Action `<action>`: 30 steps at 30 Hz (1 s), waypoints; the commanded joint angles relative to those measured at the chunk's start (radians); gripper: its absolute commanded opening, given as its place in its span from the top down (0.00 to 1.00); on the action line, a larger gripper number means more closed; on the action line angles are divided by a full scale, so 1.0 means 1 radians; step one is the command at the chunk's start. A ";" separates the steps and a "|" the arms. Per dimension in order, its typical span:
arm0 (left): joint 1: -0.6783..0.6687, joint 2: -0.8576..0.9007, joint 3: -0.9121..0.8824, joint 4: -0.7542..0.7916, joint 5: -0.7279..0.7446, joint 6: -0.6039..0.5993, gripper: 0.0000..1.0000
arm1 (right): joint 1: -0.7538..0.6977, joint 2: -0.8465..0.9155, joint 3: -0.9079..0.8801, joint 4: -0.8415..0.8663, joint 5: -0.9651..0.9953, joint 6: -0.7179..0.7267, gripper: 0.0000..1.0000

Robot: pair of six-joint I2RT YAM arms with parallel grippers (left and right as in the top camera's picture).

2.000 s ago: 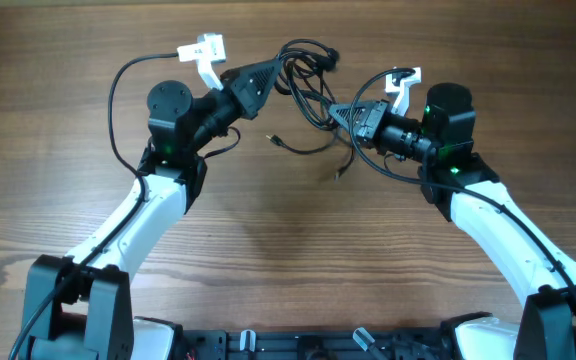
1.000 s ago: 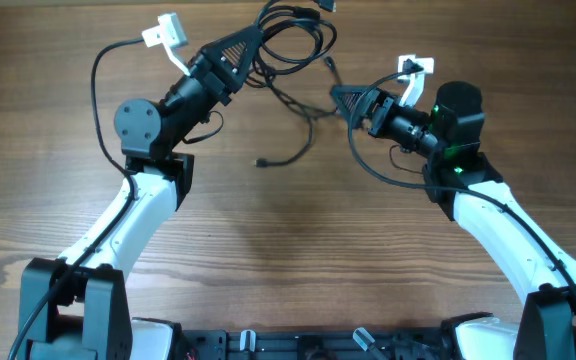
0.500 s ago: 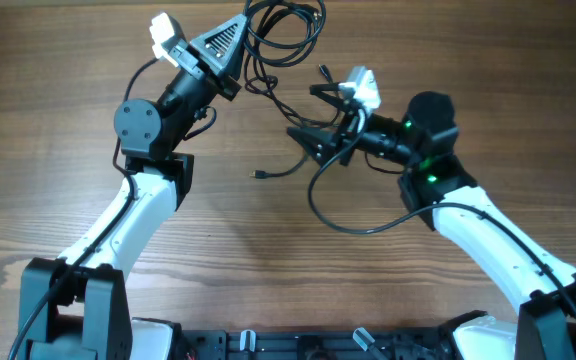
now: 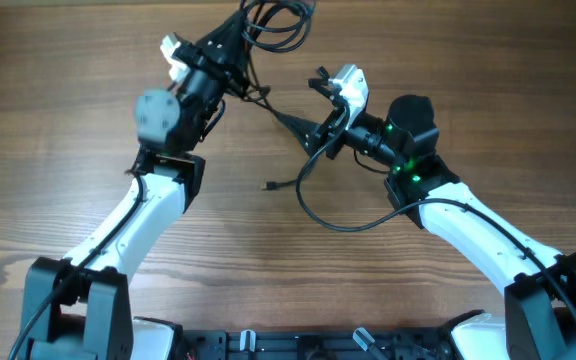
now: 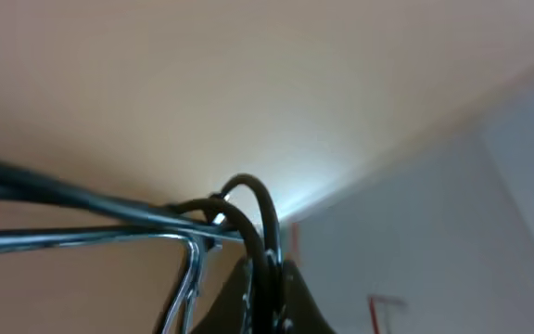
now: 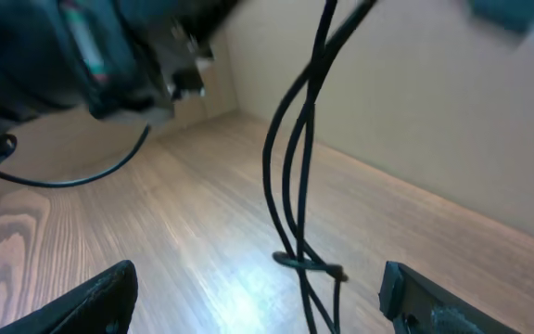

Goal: Untangle cables

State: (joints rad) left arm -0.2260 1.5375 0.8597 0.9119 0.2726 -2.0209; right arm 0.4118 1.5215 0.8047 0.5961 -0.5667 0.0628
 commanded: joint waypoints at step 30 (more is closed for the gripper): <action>0.073 0.030 0.010 -0.890 -0.175 1.699 0.03 | 0.003 0.008 -0.006 -0.219 0.013 0.071 0.14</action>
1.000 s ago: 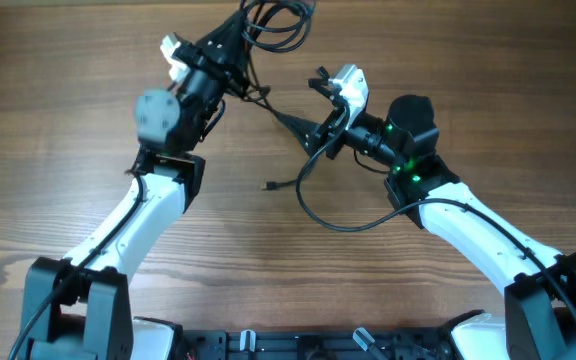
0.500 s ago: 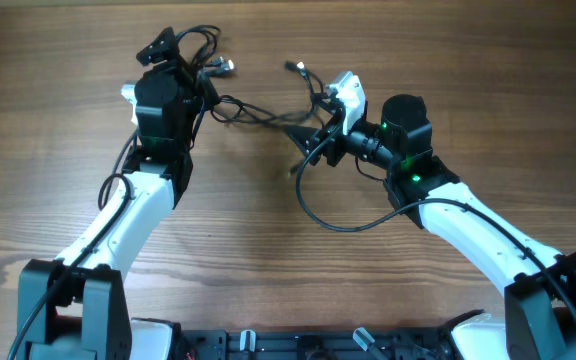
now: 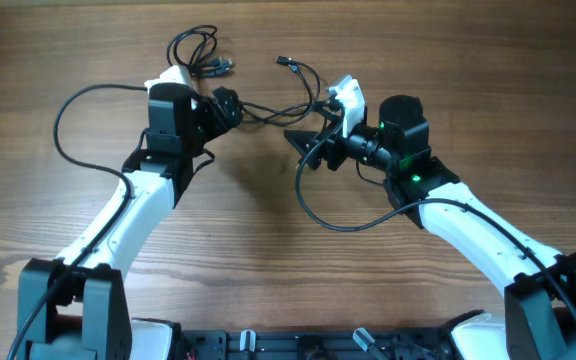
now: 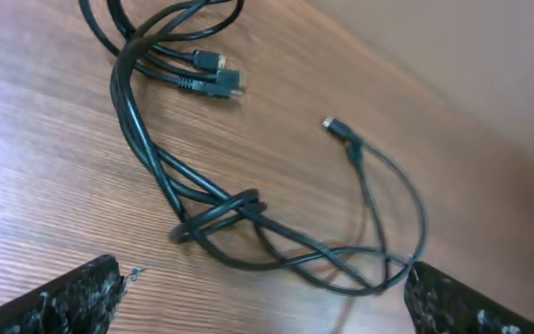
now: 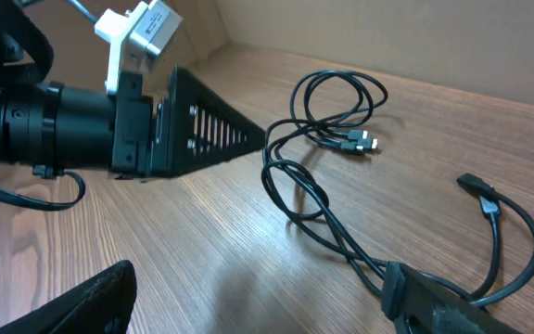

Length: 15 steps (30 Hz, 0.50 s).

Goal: Untangle cables

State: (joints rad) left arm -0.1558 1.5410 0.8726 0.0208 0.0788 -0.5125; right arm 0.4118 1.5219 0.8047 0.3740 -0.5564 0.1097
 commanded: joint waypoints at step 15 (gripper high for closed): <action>0.003 0.240 -0.003 0.113 -0.061 0.487 0.60 | 0.003 0.008 -0.006 -0.028 0.003 0.024 0.20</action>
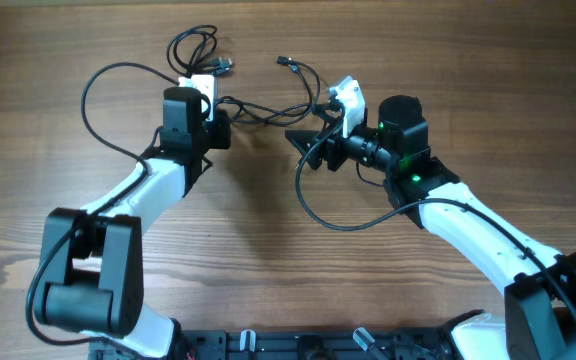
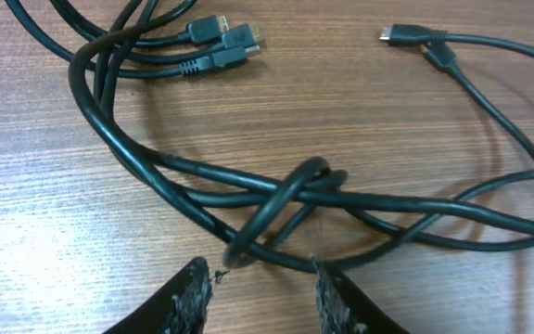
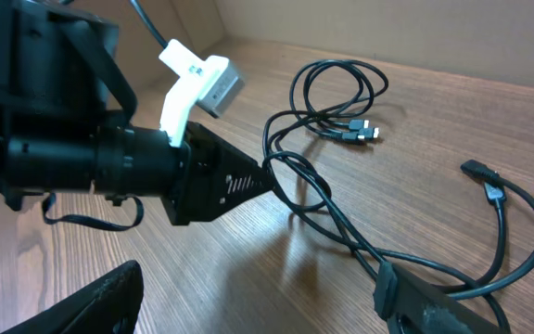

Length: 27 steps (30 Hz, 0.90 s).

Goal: Untangle cables

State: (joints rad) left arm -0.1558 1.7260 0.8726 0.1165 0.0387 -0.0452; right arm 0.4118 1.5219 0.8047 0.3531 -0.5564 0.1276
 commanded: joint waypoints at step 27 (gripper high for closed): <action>0.003 -0.066 -0.003 0.165 0.515 0.013 0.96 | -0.002 0.003 -0.006 -0.032 -0.026 0.080 0.27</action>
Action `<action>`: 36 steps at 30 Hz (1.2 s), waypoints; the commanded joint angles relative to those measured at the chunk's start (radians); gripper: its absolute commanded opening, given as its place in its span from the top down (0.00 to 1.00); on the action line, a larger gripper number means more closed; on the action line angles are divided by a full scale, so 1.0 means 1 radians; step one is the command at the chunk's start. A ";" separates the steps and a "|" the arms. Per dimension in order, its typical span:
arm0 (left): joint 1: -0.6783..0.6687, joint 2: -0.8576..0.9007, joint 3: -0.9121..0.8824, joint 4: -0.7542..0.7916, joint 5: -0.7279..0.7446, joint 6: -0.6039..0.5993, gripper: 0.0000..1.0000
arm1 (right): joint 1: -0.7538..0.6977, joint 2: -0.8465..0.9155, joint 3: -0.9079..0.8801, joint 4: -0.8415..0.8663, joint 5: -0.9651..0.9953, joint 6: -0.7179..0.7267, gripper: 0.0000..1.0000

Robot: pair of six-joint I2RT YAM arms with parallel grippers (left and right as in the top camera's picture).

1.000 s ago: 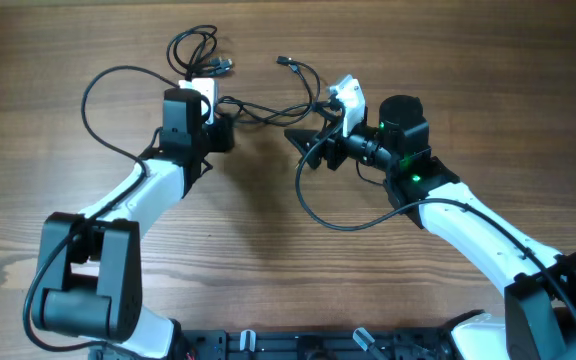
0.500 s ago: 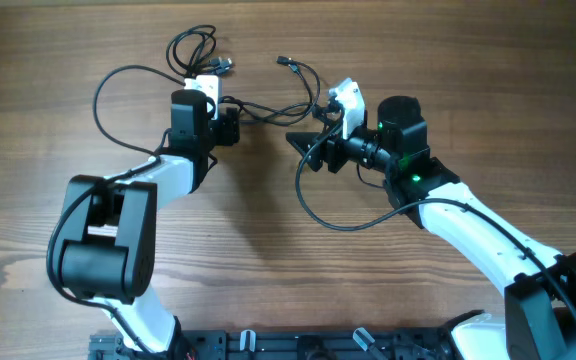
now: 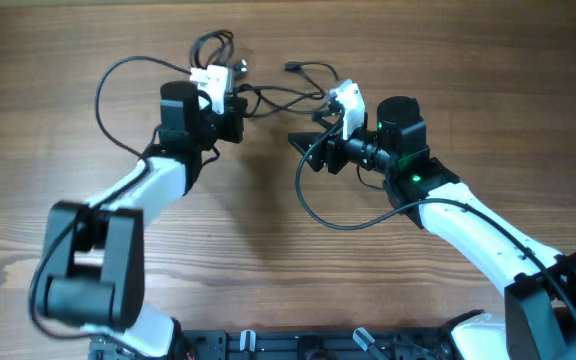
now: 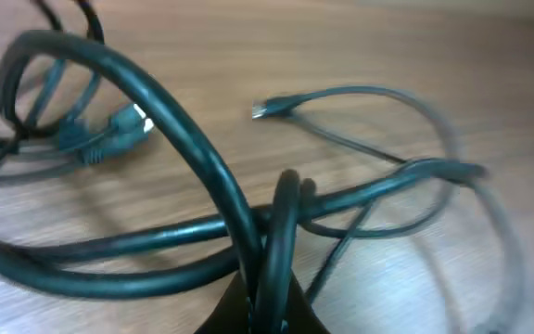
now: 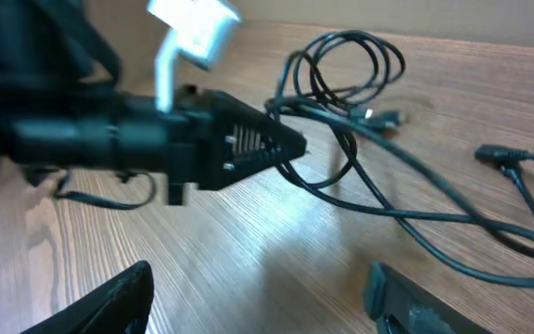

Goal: Untangle cables

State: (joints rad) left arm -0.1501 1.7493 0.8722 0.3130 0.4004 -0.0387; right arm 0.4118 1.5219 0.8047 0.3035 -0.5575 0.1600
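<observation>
A tangle of black cables (image 3: 268, 92) lies at the back middle of the wooden table. Its thick strands cross in a knot (image 4: 276, 199), and my left gripper (image 4: 269, 299) is shut on them right at that crossing, holding the strands up off the wood. A small coil with plugs (image 3: 214, 47) lies behind it, and a thin cable ends in a plug (image 4: 262, 109). My right gripper (image 5: 258, 275) stands open a little to the right of the tangle with nothing between its fingers; it faces the left gripper (image 5: 248, 147).
The left arm's own black lead (image 3: 110, 85) arcs out at the back left. A second lead (image 3: 333, 222) loops over the table below the right wrist. Bare wood (image 3: 268, 260) spreads across the middle and front.
My left gripper was open with a finger on each side of the knot on the table. Now it is shut on the knot and the cables sit farther back. The right arm has hardly moved.
At first my left gripper held the cables high, with strands hanging between the open right fingers. Then the tangle lay on the table and both grippers were open. The left came down over the knot and is now shut on it.
</observation>
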 commanded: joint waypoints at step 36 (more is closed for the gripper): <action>0.105 -0.220 -0.003 -0.144 0.806 0.320 0.96 | -0.157 -0.023 -0.006 0.304 -0.222 0.113 0.37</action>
State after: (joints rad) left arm -0.0673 1.5574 0.8719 0.1528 1.1019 0.2649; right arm 0.2672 1.5146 0.7971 0.6182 -0.8963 0.2169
